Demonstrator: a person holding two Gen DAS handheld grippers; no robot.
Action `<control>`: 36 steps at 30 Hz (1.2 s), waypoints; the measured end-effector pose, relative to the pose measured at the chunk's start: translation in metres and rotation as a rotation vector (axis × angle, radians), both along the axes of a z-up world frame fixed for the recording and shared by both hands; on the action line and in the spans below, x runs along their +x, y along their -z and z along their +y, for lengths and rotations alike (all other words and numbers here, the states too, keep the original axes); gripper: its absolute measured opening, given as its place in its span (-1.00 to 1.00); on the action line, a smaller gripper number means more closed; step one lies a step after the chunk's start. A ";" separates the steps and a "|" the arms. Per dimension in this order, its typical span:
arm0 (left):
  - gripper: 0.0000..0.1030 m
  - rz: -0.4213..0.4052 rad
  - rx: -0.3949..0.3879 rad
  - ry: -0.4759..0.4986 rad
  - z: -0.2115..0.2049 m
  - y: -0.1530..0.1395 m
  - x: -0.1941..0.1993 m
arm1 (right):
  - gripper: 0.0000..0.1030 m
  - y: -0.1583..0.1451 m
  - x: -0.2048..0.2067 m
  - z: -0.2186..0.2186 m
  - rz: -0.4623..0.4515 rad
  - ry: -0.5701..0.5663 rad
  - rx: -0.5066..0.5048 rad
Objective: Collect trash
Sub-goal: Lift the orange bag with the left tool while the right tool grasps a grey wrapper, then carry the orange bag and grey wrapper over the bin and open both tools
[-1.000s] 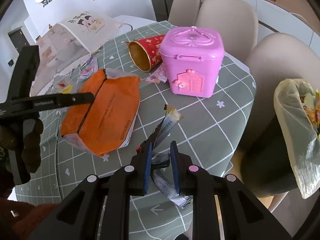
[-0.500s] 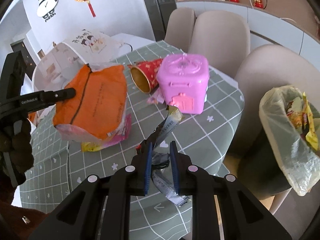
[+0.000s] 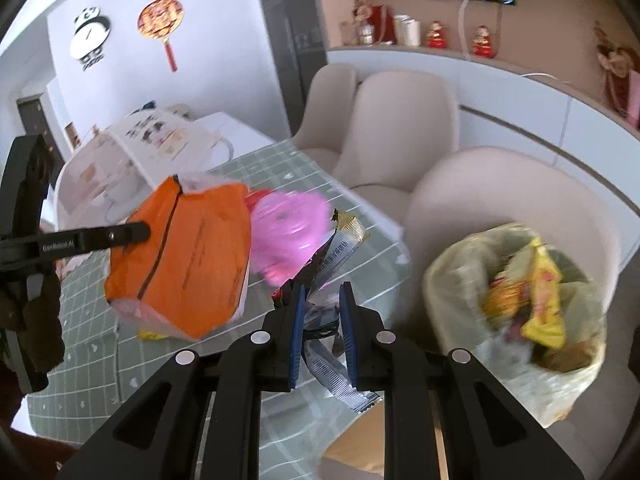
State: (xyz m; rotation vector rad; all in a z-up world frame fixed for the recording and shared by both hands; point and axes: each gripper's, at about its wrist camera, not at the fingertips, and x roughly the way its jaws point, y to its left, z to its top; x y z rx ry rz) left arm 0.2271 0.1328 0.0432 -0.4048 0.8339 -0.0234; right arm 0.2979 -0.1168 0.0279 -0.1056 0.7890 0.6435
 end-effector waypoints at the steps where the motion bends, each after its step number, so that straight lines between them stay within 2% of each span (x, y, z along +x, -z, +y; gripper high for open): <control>1: -0.79 -0.009 0.002 0.018 -0.011 -0.004 0.009 | -0.65 -0.003 0.007 -0.011 -0.007 0.019 0.003; 10: -0.79 -0.050 0.009 0.158 -0.098 -0.029 0.095 | -0.65 -0.035 0.052 -0.102 -0.077 0.162 0.016; 15: -0.79 -0.047 0.020 0.219 -0.147 -0.025 0.146 | -0.65 -0.044 0.076 -0.152 -0.102 0.242 0.007; 20: -0.79 0.000 0.025 0.307 -0.206 0.002 0.190 | -0.65 -0.042 0.095 -0.187 -0.099 0.282 -0.015; 27: -0.79 0.116 0.056 0.393 -0.270 0.055 0.234 | -0.65 -0.033 0.121 -0.202 -0.066 0.270 0.015; 33: -0.78 0.237 0.112 0.414 -0.294 0.099 0.255 | -0.65 -0.003 0.147 -0.196 0.015 0.234 0.006; 36: -0.76 0.258 0.060 0.408 -0.288 0.105 0.258 | -0.65 0.019 0.162 -0.190 0.084 0.212 0.004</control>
